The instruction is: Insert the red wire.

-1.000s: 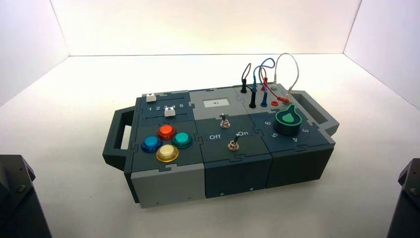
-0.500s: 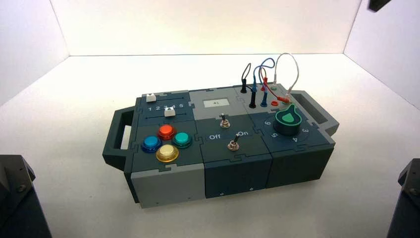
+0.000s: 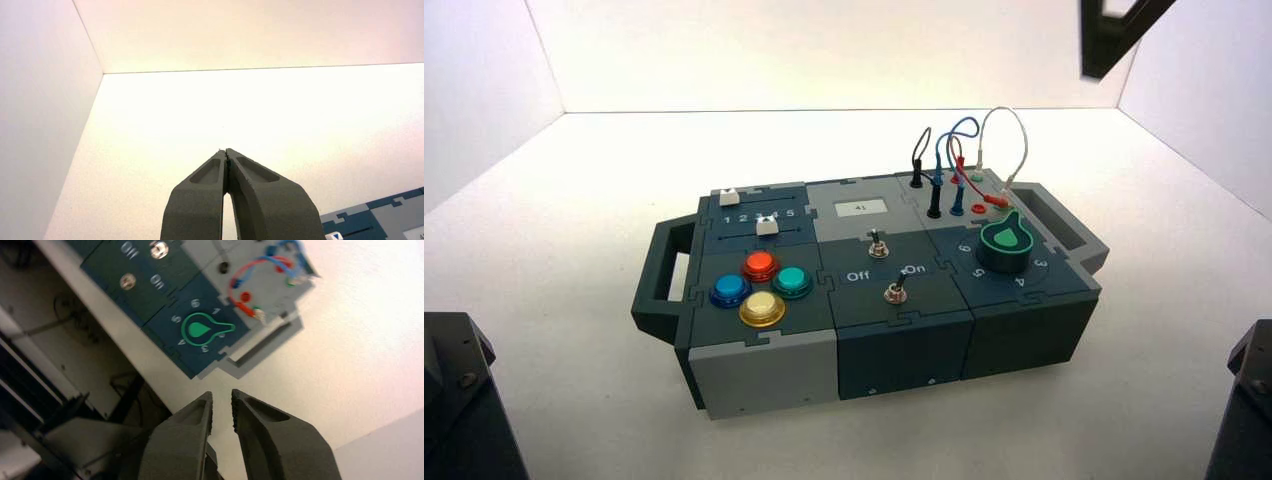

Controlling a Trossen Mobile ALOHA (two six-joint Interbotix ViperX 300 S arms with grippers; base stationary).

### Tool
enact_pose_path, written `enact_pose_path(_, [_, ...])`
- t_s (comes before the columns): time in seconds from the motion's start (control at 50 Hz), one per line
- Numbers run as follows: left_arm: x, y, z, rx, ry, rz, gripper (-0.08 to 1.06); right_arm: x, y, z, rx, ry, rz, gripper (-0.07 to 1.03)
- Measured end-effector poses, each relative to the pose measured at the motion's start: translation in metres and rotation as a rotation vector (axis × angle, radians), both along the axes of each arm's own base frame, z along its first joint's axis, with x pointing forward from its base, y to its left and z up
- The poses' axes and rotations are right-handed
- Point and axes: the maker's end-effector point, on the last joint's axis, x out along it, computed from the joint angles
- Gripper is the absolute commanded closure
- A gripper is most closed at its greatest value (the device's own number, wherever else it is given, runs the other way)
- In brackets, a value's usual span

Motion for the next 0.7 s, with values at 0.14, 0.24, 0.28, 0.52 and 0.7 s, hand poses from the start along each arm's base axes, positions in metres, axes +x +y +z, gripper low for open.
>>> enact_pose_path(0.14, [0.000, 0.000, -0.001, -0.002, 0.006, 0.000, 1.01, -0.004, 0.009, -0.014, -0.052, 0.050, 0.074, 0.67])
enact_pose_path(0.24, [0.000, 0.000, -0.001, -0.002, 0.009, -0.001, 1.01, -0.002, 0.013, -0.025, -0.103, 0.080, 0.122, 0.65])
enact_pose_path(0.28, [-0.001, 0.000, -0.001, -0.003, 0.009, -0.001, 1.01, -0.001, 0.014, -0.028, -0.116, 0.082, 0.129, 0.64])
enact_pose_path(0.52, [-0.001, -0.001, 0.000, -0.005, 0.008, -0.003, 1.01, 0.011, 0.011, -0.044, -0.237, 0.094, 0.175, 0.62])
enact_pose_path(0.7, [-0.001, -0.001, 0.000, -0.006, 0.011, -0.002, 1.01, 0.014, 0.014, -0.054, -0.294, 0.110, 0.205, 0.62])
